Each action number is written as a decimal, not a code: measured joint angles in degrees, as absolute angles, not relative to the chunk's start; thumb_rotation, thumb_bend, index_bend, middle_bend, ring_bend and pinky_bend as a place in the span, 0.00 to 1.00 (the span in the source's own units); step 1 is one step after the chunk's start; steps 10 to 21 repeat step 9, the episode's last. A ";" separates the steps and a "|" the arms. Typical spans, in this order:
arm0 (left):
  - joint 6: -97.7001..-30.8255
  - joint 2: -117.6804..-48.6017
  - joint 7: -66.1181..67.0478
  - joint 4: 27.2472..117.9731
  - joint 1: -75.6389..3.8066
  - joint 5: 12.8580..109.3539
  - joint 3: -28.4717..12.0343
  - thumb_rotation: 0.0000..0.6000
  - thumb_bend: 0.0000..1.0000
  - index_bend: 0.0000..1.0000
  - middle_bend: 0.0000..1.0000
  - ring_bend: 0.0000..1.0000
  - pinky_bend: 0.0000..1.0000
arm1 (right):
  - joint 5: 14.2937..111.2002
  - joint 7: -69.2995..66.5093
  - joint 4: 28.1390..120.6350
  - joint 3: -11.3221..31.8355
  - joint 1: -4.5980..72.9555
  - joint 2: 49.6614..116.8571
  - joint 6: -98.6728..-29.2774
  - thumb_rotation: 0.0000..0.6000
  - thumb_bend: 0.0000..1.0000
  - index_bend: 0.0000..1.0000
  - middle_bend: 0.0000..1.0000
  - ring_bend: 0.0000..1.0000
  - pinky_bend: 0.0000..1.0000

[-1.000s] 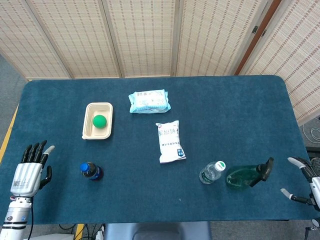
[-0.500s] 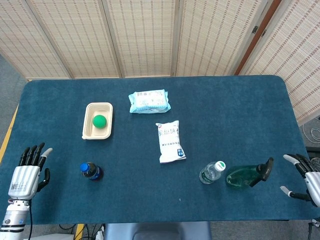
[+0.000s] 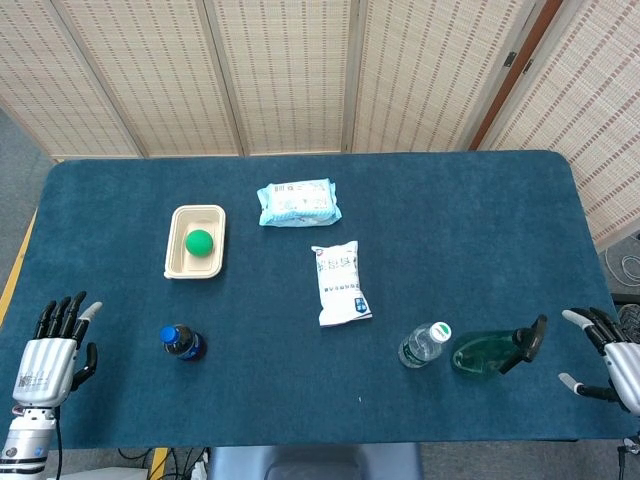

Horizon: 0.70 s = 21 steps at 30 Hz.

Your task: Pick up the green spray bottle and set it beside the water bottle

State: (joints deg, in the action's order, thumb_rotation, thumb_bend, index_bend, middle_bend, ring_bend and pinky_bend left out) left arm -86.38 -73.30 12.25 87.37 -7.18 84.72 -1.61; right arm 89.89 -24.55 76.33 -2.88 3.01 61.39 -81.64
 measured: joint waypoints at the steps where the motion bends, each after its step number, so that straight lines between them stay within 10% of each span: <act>1: -86.43 -73.32 12.27 87.36 -7.12 84.77 -1.61 1.00 0.61 0.14 0.05 0.00 0.00 | 89.92 -24.52 76.35 -2.86 3.03 61.41 -81.60 1.00 0.10 0.18 0.15 0.07 0.18; 21: -85.63 -73.24 11.74 86.93 -7.31 84.45 -2.07 1.00 0.61 0.14 0.05 0.00 0.00 | 89.65 -25.06 76.40 -2.43 3.33 61.43 -81.05 1.00 0.10 0.18 0.15 0.07 0.18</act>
